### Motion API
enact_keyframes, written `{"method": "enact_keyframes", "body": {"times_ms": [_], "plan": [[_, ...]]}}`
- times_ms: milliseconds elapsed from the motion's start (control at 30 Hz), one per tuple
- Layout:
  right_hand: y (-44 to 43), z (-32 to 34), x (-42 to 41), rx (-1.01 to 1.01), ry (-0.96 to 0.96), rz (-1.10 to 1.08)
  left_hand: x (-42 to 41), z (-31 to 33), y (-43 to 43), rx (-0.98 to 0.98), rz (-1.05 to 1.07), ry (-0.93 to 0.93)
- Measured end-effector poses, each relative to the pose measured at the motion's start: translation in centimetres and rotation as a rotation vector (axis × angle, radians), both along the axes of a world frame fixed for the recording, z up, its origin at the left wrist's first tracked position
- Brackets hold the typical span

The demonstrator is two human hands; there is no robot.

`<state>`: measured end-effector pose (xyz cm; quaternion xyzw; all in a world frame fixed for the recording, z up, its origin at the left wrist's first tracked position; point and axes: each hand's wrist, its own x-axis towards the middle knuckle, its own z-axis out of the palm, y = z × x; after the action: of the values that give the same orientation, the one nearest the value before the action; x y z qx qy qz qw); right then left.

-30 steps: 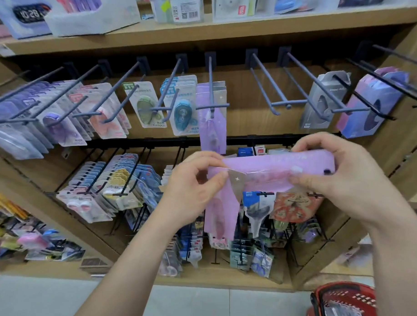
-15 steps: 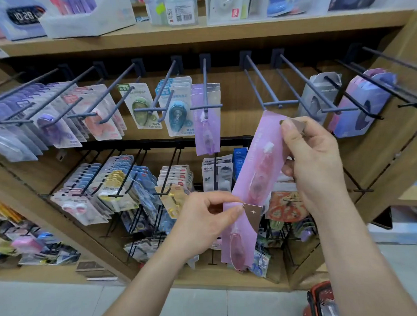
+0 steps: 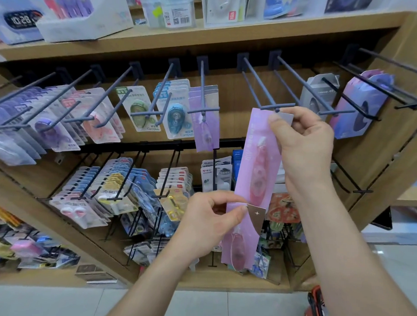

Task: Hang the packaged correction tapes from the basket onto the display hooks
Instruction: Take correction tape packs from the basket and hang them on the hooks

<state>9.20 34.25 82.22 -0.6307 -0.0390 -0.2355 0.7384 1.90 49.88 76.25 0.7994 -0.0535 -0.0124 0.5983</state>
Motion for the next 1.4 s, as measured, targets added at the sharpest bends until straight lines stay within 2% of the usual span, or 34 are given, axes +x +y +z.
{"method": "enact_keyframes", "body": {"times_ms": [233,367,500,667,833,933,1200,1300,1400], "plan": [[-1.1,0.2,0.6,-0.098,0.039,0.133,0.3,-0.2,-0.2,-0.012,0.023,0.007],[-1.8,0.0,1.3,-0.025,0.060,0.244,0.4,-0.3,-0.2,0.012,0.012,0.003],[-0.9,-1.1,2.2,-0.056,0.093,0.175,0.6,-0.3,-0.2,-0.001,0.028,0.016],[0.7,-2.0,3.1,0.072,0.220,0.106,1.0,0.4,-0.4,-0.022,0.100,0.000],[-1.5,-4.2,1.7,-0.240,0.400,0.410,2.6,0.5,-0.9,-0.108,0.219,-0.010],[-2.0,-5.9,0.6,-0.252,0.535,0.525,3.1,0.4,-1.3,-0.085,0.216,-0.002],[0.3,-4.7,4.1,-0.203,0.371,0.048,3.4,0.5,-0.6,-0.076,0.273,-0.062],[0.4,-4.5,5.3,-0.149,0.390,-0.008,3.3,0.5,-0.3,-0.116,0.251,-0.070],[0.0,-5.3,5.3,-0.133,0.469,0.024,3.2,0.9,-0.6,-0.133,0.211,-0.107]]}}
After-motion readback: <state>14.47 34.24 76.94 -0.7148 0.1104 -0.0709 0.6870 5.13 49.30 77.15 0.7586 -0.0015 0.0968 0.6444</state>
